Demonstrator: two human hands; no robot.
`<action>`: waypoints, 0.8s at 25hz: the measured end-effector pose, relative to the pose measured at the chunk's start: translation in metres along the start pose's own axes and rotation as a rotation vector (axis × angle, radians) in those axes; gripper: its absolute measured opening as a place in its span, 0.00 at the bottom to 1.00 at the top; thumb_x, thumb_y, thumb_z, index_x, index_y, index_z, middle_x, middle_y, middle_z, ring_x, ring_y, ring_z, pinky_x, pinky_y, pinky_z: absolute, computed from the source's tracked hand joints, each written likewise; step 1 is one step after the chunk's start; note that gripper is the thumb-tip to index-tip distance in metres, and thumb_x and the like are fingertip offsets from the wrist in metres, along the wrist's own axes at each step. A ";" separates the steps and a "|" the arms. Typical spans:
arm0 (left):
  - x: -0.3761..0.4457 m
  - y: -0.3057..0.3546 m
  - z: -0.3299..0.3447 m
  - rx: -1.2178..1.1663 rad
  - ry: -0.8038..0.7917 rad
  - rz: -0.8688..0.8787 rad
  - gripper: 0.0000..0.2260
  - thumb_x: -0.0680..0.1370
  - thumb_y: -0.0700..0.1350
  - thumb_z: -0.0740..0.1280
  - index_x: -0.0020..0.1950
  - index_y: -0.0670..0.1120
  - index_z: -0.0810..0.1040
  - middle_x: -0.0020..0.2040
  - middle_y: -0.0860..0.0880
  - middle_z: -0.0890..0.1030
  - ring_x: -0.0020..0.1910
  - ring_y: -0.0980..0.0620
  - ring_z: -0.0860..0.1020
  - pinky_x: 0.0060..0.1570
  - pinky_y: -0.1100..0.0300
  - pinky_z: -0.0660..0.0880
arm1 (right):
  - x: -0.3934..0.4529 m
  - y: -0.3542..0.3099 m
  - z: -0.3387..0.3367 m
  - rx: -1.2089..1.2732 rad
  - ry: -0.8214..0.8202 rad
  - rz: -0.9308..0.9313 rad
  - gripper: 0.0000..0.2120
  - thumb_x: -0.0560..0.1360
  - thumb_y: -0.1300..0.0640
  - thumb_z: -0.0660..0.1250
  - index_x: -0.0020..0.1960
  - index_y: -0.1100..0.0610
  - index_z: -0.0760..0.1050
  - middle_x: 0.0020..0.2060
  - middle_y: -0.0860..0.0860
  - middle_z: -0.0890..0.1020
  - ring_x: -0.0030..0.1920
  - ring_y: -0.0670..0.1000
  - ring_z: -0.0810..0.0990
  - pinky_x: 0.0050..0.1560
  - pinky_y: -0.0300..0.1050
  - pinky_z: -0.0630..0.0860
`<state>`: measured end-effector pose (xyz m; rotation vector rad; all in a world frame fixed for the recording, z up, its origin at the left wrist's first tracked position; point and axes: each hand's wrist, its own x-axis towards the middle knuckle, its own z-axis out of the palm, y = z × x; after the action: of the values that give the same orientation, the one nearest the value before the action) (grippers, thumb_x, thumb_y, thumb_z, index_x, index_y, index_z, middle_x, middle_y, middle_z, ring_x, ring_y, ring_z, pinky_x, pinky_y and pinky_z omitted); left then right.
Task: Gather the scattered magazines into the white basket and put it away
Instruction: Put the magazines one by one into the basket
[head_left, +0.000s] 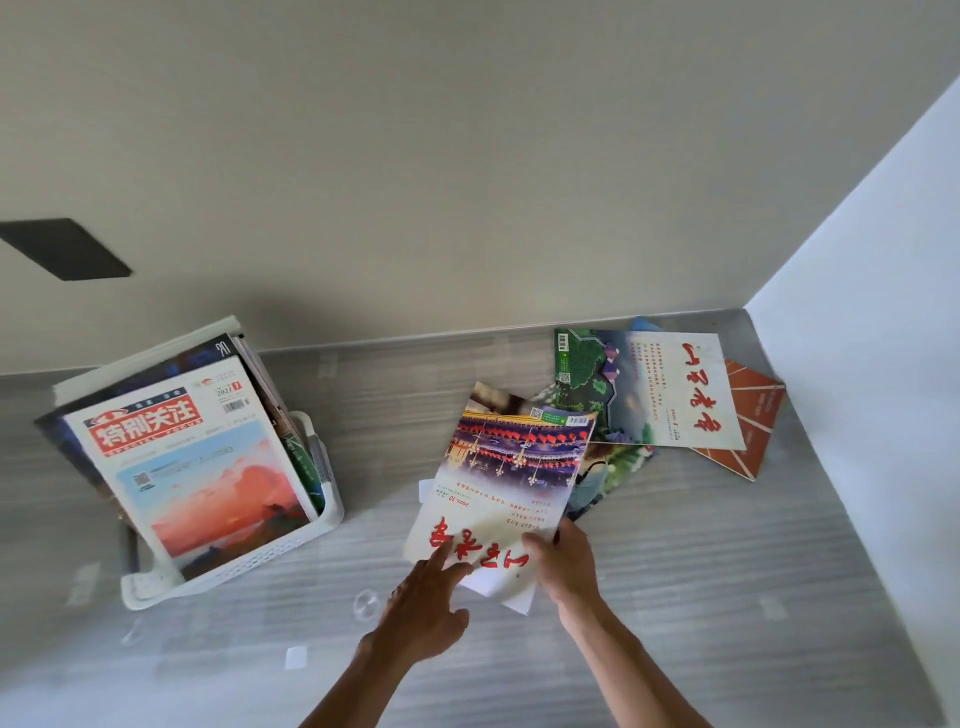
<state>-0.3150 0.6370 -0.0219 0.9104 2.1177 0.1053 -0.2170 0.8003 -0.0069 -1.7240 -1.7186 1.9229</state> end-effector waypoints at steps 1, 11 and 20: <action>-0.001 -0.001 -0.007 -0.059 -0.009 -0.014 0.27 0.75 0.52 0.65 0.73 0.59 0.63 0.80 0.55 0.53 0.76 0.50 0.61 0.71 0.51 0.66 | -0.005 -0.006 0.006 -0.124 -0.014 -0.065 0.12 0.71 0.65 0.64 0.50 0.53 0.78 0.46 0.52 0.87 0.42 0.52 0.85 0.39 0.49 0.81; -0.045 0.041 -0.140 0.225 0.951 0.290 0.35 0.71 0.46 0.67 0.77 0.52 0.59 0.76 0.41 0.63 0.77 0.41 0.59 0.74 0.39 0.56 | -0.072 -0.143 0.000 -1.382 0.220 -0.954 0.12 0.62 0.65 0.72 0.42 0.52 0.83 0.35 0.51 0.86 0.41 0.57 0.80 0.49 0.52 0.71; -0.071 -0.050 -0.122 -0.988 0.531 0.280 0.14 0.80 0.38 0.64 0.41 0.52 0.83 0.40 0.47 0.86 0.38 0.50 0.84 0.38 0.52 0.81 | -0.046 -0.126 0.009 -0.392 0.176 -0.661 0.40 0.68 0.55 0.76 0.74 0.51 0.60 0.71 0.51 0.70 0.68 0.52 0.70 0.67 0.50 0.67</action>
<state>-0.4008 0.5822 0.0877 0.5694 1.9656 1.5218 -0.2807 0.8138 0.1111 -1.1194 -2.3070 1.1791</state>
